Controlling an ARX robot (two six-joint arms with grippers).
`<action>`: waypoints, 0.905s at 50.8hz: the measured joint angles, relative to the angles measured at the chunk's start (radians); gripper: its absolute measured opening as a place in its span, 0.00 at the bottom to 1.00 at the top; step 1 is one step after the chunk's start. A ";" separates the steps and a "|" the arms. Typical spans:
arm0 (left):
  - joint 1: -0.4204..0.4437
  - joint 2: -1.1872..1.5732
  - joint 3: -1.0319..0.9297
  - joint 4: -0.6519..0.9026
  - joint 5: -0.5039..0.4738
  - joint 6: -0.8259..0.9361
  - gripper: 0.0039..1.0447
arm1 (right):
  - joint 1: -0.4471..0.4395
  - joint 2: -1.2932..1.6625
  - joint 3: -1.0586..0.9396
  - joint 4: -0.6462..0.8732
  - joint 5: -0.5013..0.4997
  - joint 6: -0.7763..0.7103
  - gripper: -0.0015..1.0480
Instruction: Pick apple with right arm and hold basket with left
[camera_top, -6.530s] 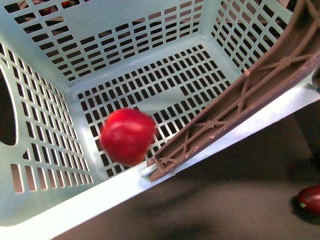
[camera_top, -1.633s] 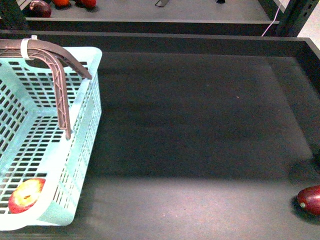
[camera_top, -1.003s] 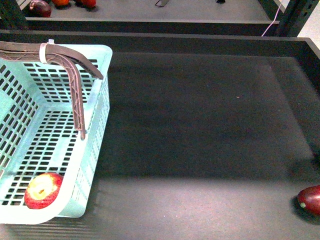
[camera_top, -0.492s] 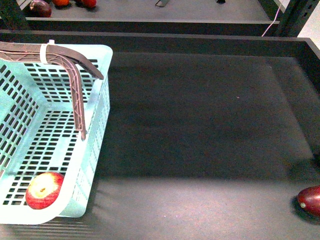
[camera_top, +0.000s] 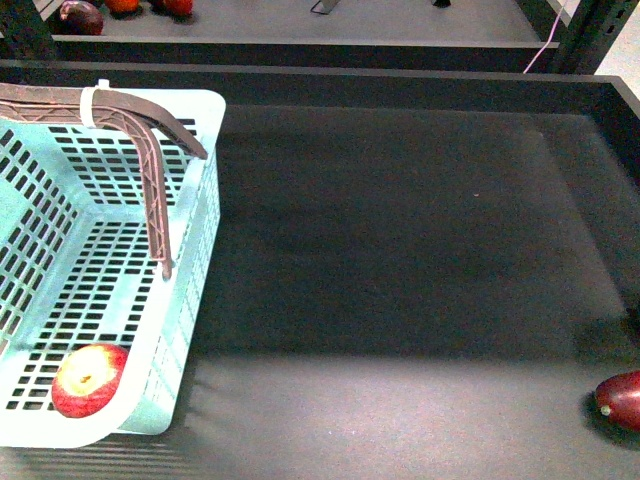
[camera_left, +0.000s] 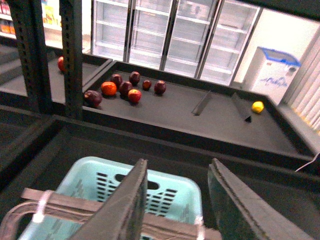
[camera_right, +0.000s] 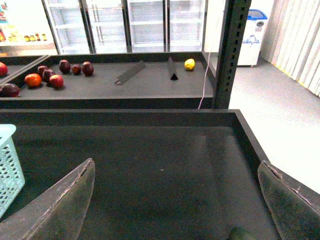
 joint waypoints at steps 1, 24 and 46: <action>0.004 -0.008 -0.014 0.002 0.007 0.026 0.32 | 0.000 0.000 0.000 0.000 0.000 0.000 0.92; 0.140 -0.259 -0.235 -0.042 0.142 0.152 0.03 | 0.000 0.000 0.000 0.000 0.000 0.000 0.92; 0.140 -0.472 -0.314 -0.169 0.144 0.155 0.03 | 0.000 0.000 0.000 0.000 0.000 0.000 0.92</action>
